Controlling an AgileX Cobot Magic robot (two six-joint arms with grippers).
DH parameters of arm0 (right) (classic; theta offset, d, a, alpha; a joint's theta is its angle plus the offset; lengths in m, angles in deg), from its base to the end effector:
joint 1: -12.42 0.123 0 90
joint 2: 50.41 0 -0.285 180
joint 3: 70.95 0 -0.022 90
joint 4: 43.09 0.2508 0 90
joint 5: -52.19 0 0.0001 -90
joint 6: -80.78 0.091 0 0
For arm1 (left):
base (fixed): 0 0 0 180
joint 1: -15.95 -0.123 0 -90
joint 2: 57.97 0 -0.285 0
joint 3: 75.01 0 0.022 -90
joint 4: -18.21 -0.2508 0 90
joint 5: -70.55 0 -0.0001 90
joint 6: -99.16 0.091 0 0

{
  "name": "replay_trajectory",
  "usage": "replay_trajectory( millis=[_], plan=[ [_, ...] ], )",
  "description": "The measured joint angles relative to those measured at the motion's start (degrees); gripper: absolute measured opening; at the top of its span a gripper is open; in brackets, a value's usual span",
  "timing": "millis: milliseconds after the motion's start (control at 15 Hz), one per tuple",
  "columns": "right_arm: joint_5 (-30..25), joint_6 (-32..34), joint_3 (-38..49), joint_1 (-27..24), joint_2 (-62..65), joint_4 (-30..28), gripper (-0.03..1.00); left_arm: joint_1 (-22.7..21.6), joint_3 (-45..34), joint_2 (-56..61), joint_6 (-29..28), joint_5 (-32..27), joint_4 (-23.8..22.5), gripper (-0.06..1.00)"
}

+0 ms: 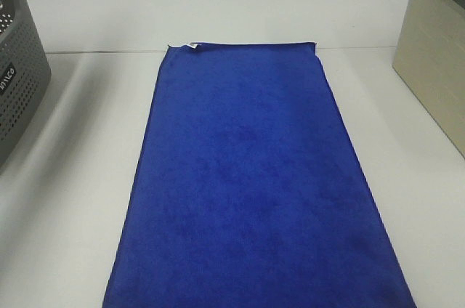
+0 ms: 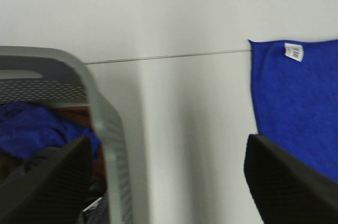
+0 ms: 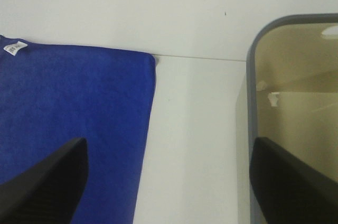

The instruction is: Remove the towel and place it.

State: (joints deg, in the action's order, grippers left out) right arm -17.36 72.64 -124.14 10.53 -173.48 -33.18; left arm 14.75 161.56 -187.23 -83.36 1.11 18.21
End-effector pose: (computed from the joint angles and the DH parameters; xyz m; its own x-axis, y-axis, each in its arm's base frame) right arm 0.4424 0.0001 0.4008 -0.7476 -0.0553 -0.6619 -0.1339 0.9886 0.0686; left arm 0.4689 0.0098 0.3674 -0.7875 -0.0605 -0.6133 -0.0556 0.9981 -0.0270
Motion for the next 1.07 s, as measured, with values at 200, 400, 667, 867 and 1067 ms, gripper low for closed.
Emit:
replay_trajectory(
  millis=[200, 400, 667, 867, 1067],
  plan=[
    [-0.1, 1.0, 16.2, 0.0, 12.6, -2.9, 0.81, -3.2, -16.2, 12.1, 0.5, 0.1, 0.0, 0.75],
    [-0.1, 1.9, 37.2, 0.0, 31.2, -3.3, 0.81, -3.2, -38.6, 29.0, 0.8, -0.1, 0.0, 0.75],
    [-0.3, 2.5, 61.1, 0.0, 58.3, -3.7, 0.81, -3.2, -62.1, 55.0, 0.9, 0.3, -2.4, 0.75],
    [-0.4, 2.9, 73.9, 0.0, 78.1, -5.1, 0.81, -3.2, -74.5, 73.1, 0.9, 0.3, -5.4, 0.75],
    [-0.5, 4.1, 81.5, 0.0, 91.4, -7.3, 0.81, -3.2, -83.3, 85.8, 0.9, 0.1, -7.1, 0.75]
  ],
)
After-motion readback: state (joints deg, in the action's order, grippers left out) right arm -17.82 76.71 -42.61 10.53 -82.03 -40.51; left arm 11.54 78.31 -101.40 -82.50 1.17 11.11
